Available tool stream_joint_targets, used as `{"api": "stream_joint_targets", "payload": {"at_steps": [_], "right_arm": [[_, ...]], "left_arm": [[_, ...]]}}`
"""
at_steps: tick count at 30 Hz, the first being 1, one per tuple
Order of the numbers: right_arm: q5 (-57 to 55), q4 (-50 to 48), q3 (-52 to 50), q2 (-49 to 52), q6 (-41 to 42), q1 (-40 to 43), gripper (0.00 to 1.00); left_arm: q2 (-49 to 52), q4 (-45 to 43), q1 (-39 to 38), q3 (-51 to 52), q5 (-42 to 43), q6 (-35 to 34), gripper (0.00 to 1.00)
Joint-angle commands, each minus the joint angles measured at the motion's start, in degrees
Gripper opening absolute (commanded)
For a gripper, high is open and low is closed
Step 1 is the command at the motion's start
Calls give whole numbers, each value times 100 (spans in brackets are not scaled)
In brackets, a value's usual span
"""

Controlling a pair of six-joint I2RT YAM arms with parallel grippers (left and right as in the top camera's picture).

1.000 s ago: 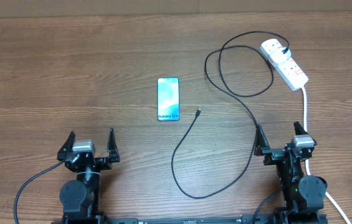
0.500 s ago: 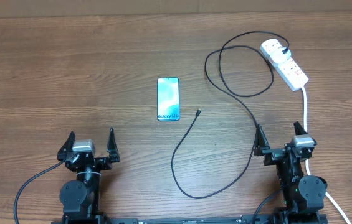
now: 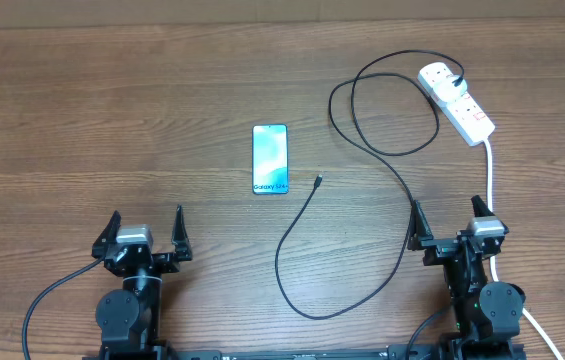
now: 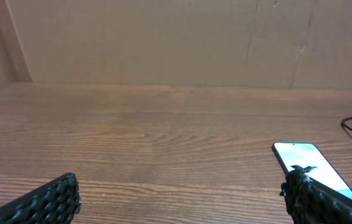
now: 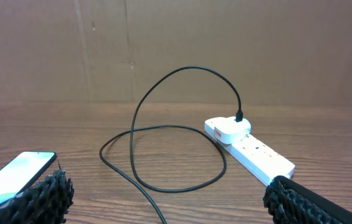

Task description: Plug charger to phone and switch on socket

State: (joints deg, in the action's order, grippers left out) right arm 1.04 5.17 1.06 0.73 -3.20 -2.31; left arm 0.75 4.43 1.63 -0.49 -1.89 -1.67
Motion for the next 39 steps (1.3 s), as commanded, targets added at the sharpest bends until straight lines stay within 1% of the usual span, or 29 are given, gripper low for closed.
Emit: {"api": "stream_joint_targets", "payload": {"at_steps": [1,34,37,38,39], "right_arm": [[-55,-35,-59,-50,20,-31,100],[-55,-35,-59,-50,20,-31,100],[-55,-35,-59,-50,20,-31,100],[-55,-35,-59,-50,17,-31,100],[-55,-35,-59,-50,17,-31,100]], "left_arm": [[-44,-7,50,22,42,39,100],[-44,-11,50,22,9,42,100],[-44,-184,59,22,-472,39,100],[-44,-358,59,22,-409,-4,100],[-44,-487,55,20,-162,-203,100]]}}
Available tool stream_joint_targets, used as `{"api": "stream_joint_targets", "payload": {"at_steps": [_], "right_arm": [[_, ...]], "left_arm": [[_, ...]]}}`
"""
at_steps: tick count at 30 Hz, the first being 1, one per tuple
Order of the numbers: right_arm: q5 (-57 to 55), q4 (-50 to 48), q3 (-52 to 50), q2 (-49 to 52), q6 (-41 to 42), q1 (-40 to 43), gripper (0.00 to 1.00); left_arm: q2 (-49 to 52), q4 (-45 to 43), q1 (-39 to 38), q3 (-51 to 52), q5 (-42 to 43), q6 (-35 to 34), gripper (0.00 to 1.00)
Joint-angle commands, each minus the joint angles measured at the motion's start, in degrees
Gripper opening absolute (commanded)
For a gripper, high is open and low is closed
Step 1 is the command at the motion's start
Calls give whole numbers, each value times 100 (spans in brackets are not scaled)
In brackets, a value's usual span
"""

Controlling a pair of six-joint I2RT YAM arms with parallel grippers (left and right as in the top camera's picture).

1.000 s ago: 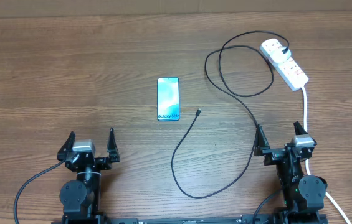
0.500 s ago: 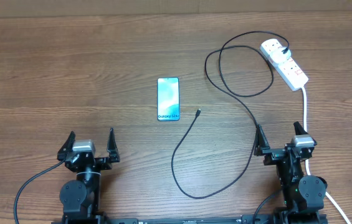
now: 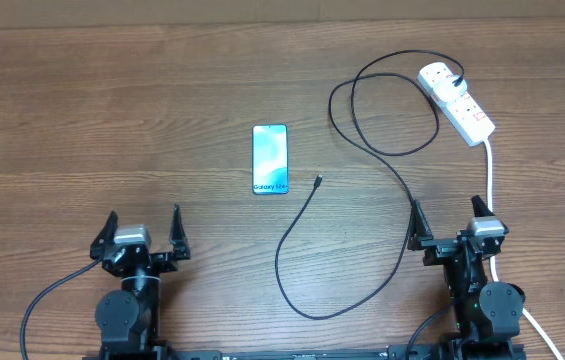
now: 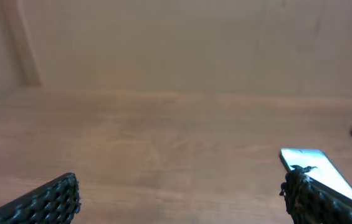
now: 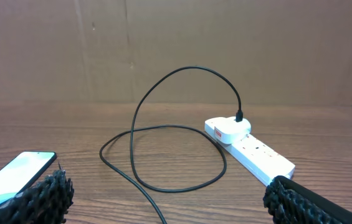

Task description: Plug charger to phone and switch on socket

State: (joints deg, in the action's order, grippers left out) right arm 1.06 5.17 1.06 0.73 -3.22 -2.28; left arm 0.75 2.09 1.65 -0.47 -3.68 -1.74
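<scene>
A phone [image 3: 270, 158] with a lit blue screen lies face up mid-table, also seen in the left wrist view [image 4: 322, 174] and the right wrist view [image 5: 15, 173]. The black charger cable [image 3: 302, 240] loops across the table; its free plug end [image 3: 319, 181] lies just right of the phone. Its other end enters a white charger in the white socket strip [image 3: 459, 100], which also shows from the right wrist [image 5: 250, 149]. My left gripper [image 3: 142, 232] stands open near the front left. My right gripper [image 3: 450, 222] stands open at the front right. Neither holds anything.
A brown cardboard wall [image 5: 176, 50] backs the wooden table [image 3: 112, 120]. The strip's white lead [image 3: 490, 175] runs down past my right gripper to the front edge.
My left gripper has shifted slightly to the left and its wrist view is now blurred. The right arm, phone and cable are unchanged.
</scene>
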Motion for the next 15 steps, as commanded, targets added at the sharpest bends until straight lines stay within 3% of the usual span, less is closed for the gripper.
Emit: {"api": "stream_joint_targets", "payload": {"at_steps": [1,4,6,10,15], "right_arm": [[-57,-35,-59,-50,20,-33,100],[-57,-35,-59,-50,20,-33,100],[-57,-35,-59,-50,22,-33,100],[-57,-35,-59,-50,20,-33,100],[-57,-35,-59,-50,22,-33,100]], "left_arm": [[-44,-271,52,17,483,-538,100],[-44,-210,52,17,2422,-1952,100],[-44,-435,52,17,3136,-2686,100],[-44,-1412,52,17,3375,-3228,100],[-44,-3652,52,15,3211,-3254,100]]}}
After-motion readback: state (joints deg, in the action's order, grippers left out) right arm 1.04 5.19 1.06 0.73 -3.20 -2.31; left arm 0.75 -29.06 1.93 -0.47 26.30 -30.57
